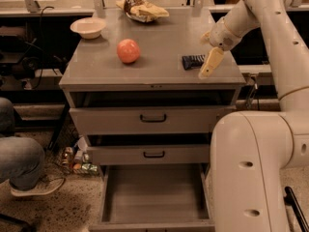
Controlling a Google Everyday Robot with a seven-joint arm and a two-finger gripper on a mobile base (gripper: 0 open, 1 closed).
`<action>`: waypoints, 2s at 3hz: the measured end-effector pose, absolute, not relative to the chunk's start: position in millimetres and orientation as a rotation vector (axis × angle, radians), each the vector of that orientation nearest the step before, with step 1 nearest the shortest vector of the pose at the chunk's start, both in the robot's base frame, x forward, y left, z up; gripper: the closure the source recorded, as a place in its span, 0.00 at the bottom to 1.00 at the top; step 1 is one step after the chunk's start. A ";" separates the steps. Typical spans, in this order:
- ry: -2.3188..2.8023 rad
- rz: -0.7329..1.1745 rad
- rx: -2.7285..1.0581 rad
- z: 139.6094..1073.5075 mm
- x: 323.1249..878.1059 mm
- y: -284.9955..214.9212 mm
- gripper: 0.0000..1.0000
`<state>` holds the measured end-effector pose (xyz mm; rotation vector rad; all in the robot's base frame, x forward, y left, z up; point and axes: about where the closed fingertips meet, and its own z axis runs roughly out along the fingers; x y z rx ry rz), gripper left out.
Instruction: Place rxbar blueberry into bottom drawer
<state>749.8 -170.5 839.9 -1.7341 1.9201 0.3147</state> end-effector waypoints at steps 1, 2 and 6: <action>1.927 0.347 -1.717 827.8 755.1 -166.6 0.03; 1.933 0.360 -1.705 822.8 757.4 -165.7 0.25; 1.909 0.345 -1.678 845.1 754.4 -170.1 1.00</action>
Offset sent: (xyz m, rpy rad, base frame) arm 0.0256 -0.0163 -0.0028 0.0268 0.0724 0.0000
